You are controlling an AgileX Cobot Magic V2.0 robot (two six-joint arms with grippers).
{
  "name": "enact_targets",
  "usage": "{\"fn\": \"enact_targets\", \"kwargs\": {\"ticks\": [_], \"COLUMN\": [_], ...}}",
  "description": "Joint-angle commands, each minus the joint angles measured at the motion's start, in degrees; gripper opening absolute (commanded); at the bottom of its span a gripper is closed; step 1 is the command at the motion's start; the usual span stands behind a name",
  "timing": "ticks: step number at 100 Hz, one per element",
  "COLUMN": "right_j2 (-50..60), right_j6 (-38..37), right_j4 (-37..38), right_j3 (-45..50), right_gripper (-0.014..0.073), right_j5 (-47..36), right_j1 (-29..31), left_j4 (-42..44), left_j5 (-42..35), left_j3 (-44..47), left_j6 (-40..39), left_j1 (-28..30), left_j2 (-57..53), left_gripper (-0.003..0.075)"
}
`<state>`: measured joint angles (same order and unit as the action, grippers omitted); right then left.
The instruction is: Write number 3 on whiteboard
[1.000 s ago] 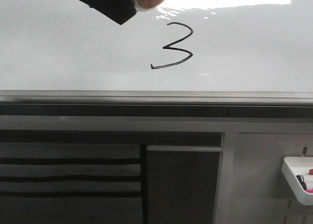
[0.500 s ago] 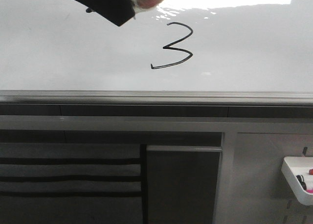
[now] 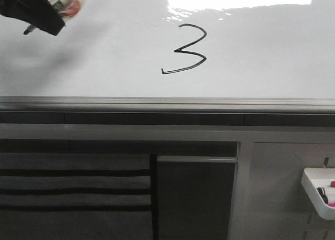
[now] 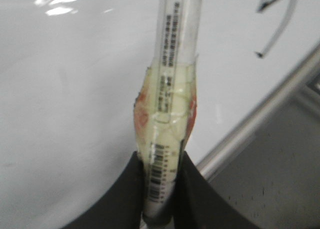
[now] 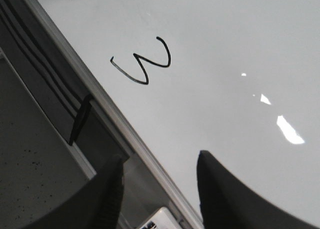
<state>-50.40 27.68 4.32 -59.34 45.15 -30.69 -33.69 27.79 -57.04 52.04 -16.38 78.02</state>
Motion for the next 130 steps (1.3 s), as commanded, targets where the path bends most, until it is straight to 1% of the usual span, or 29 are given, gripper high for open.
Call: {"fn": "enact_targets", "kwargs": {"ticks": [1,10,15,30,40,65,72,76,81,91,98,103,112,120,130], "right_j2": [1.0,1.0,0.9,0.9,0.9,0.9,0.9,0.9,0.9,0.9,0.9,0.9,0.9,1.3,2.9], "right_j6": [-0.3,-0.5,-0.5,-0.6,-0.6,-0.7,-0.7,-0.7,-0.7,-2.5,-4.2,-5.9,-12.0,-17.1,-23.6], "right_j4": [0.4,0.4,0.4,0.4,0.4,0.4,0.4,0.4,0.4,0.4,0.4,0.7,1.8,1.8,1.8], "right_j3": [-1.4,-1.4,-1.4,-1.4,-1.4,-1.4,-1.4,-1.4,-1.4,-1.4,-1.4,-1.4,-1.4,-1.3,0.6], "right_gripper": [0.03,0.03,0.03,0.03,0.03,0.03,0.03,0.03,0.03,0.03,0.03,0.03,0.03,0.03,0.0297], "right_j5": [-0.4,1.7,2.5,3.3,3.3,3.3,3.3,3.3,3.3,3.3,4.2,5.0,6.3,7.8,7.1], "right_j1": [0.7,0.7,0.7,0.7,0.7,0.7,0.7,0.7,0.7,0.7,0.7,0.8,1.9,3.8,7.2], "left_j4": [-7.3,-12.9,-13.6,-15.4,-16.2,-16.2,-16.2,-16.1,-15.8,-15.8,-14.5,-13.3,-10.5,-6.8,-1.8], "left_j5": [-13.1,-22.0,-24.3,-25.9,-25.0,-25.1,-25.0,-24.7,-24.6,-24.5,-23.5,-22.6,-20.0,-15.6,-9.8], "left_j3": [2.2,6.0,6.9,7.1,7.1,7.1,7.1,7.1,7.1,7.1,7.1,7.1,7.1,7.1,7.1], "left_j6": [-2.8,-2.8,-2.8,-2.8,-2.8,-2.8,-2.8,-2.7,-2.7,-2.7,-2.7,-2.7,-2.7,-2.7,-2.7], "left_j1": [1.5,1.6,1.5,1.5,1.5,1.5,1.5,1.5,1.5,1.5,1.6,1.6,1.6,1.7,1.9], "left_j2": [-1.6,-0.9,0.0,3.3,4.7,5.0,5.0,5.0,5.0,4.7,3.4,1.9,-2.4,-7.0,-13.7], "left_gripper": [-0.0018,-0.0018,-0.0018,-0.0018,-0.0018,-0.0011,0.0035,0.0086,0.0166,0.0365,0.0454,0.0474,0.0473,0.0473,0.0473]}}
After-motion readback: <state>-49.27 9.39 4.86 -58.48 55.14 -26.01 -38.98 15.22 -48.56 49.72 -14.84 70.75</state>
